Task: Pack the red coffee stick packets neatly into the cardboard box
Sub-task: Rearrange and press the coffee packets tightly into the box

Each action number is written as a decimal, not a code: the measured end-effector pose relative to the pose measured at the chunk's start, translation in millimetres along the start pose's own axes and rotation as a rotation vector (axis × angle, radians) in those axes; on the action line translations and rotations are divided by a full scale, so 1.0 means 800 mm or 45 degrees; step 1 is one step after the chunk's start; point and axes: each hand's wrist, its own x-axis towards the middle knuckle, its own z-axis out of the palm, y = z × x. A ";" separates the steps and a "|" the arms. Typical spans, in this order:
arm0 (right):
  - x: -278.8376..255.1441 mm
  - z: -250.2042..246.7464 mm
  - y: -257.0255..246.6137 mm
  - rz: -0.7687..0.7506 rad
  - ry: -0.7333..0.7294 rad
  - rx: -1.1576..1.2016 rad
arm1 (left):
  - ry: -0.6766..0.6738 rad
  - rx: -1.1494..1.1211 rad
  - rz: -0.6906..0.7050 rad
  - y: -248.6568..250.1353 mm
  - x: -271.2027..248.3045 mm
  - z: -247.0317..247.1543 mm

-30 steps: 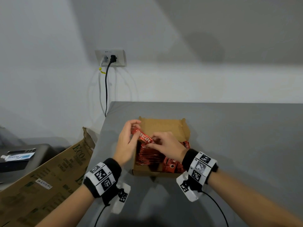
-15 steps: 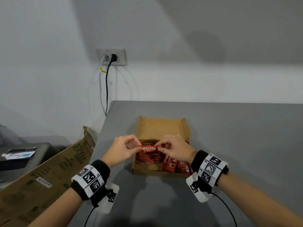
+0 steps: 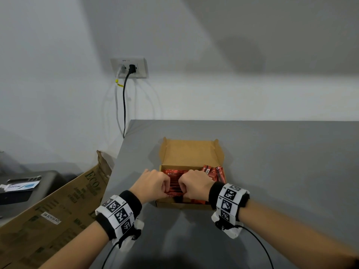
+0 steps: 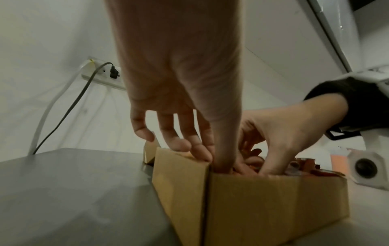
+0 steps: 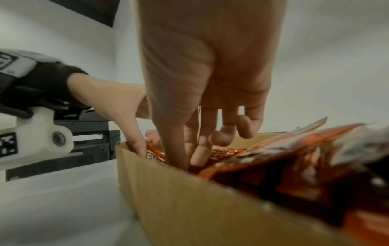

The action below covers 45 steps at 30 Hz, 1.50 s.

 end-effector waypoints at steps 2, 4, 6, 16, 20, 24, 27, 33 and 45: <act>0.001 -0.001 -0.002 0.012 -0.018 -0.003 | -0.006 0.070 -0.012 0.001 0.003 0.004; 0.001 -0.001 -0.002 0.030 -0.032 0.009 | -0.004 0.102 -0.028 0.000 0.007 0.009; 0.003 -0.001 -0.002 0.046 -0.041 0.018 | 0.002 0.131 -0.028 0.002 0.008 0.012; 0.002 -0.014 0.004 0.064 -0.053 -0.006 | -0.032 0.133 -0.004 -0.002 0.012 0.011; 0.001 -0.016 0.005 0.074 -0.072 -0.003 | 0.040 0.093 0.062 -0.002 0.009 0.014; 0.003 -0.015 0.001 0.062 -0.064 -0.031 | 0.072 0.083 0.092 -0.002 0.006 0.015; 0.004 -0.017 0.002 0.065 -0.057 -0.028 | 0.062 0.079 0.100 -0.004 0.006 0.016; 0.003 -0.016 0.006 0.081 -0.036 0.028 | 0.042 0.093 0.105 -0.004 0.007 0.017; 0.004 -0.016 0.006 0.038 -0.052 0.000 | 0.034 0.089 0.068 -0.003 0.008 0.019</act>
